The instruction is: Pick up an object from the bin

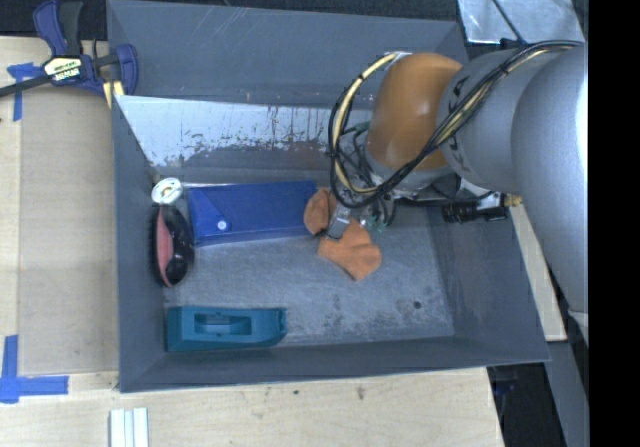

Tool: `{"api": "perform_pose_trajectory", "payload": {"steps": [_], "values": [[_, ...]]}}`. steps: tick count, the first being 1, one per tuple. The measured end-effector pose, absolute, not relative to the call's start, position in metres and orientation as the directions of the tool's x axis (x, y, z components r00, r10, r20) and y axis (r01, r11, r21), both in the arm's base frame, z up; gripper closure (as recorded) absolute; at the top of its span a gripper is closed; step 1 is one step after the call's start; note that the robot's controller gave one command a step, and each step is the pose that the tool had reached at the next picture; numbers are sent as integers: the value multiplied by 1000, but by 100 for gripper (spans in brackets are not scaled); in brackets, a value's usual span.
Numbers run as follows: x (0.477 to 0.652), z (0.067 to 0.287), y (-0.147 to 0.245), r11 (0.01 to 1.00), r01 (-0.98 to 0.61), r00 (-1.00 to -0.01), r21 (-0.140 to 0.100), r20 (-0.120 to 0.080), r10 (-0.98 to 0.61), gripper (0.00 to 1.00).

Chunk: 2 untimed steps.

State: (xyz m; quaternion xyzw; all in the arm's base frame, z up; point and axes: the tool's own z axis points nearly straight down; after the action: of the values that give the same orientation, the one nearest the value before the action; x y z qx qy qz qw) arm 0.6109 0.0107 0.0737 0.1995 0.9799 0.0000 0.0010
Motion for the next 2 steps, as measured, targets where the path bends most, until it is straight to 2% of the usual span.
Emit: {"api": "perform_pose_trajectory", "payload": {"steps": [1, 2], "values": [[609, 84, 10, 920, 391, -920, -2, 3, 391, 100], [609, 107, 10, 921, 391, -921, -3, 6, 391, 100]]}}
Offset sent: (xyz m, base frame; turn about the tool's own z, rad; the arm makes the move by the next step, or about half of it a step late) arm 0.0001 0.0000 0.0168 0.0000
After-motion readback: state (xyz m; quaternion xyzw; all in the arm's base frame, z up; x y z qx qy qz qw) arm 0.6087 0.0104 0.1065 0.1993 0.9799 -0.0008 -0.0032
